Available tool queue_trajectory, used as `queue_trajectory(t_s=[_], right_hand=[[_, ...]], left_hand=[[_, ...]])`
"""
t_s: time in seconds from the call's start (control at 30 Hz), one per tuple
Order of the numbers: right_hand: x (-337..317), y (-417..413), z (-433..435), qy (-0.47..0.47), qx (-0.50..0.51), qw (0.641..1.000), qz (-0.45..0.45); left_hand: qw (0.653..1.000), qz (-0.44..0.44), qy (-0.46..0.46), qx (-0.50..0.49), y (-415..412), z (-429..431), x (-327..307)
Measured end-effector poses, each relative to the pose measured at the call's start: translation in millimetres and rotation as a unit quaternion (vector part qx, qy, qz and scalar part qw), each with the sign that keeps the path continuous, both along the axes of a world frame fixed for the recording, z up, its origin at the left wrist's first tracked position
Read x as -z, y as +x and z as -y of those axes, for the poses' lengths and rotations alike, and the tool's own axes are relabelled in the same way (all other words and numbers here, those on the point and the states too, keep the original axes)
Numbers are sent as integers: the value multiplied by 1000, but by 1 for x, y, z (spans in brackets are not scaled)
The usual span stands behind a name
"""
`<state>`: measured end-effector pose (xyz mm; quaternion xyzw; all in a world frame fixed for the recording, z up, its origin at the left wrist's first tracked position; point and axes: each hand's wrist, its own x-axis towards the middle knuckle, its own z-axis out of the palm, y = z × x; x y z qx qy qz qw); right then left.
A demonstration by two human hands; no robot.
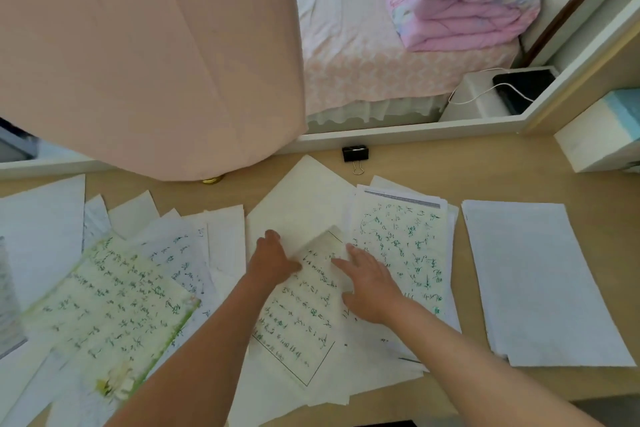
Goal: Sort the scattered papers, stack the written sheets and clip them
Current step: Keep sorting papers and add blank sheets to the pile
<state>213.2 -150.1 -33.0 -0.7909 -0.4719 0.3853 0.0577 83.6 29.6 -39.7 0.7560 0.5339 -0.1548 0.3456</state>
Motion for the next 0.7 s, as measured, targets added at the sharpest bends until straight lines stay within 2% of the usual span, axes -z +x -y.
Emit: queue_trajectory(t_s=[0.13, 0.3, 0.37, 0.43, 0.5, 0.57, 0.6, 0.63, 0.7], right_hand=[[0, -3, -2, 11, 40, 999, 3], [-4, -8, -18, 15, 126, 992, -8], [-9, -12, -26, 26, 163, 986, -14], [-17, -17, -36, 46, 216, 974, -58], [-29, -21, -50, 69, 298, 936, -177], [-37, -20, -62, 84, 384, 855, -339], [-43, -19, -66, 85, 414, 814, -399], [-46, -16, -67, 85, 428, 793, -425], [-46, -10, -66, 76, 438, 814, -374]], left_hand=[[994, 66, -67, 63, -11, -11, -6], [976, 206, -62, -31, -41, -24, -36], [940, 291, -126, -125, -55, -33, -54], [886, 363, -200, -209, -67, -44, -71], [856, 393, -225, -250, -76, -53, -78], [869, 380, -201, -244, -80, -56, -79], [879, 367, -189, -237, -79, -55, -77], [886, 358, -182, -232, -77, -54, -75], [902, 334, -170, -213, -69, -51, -66]])
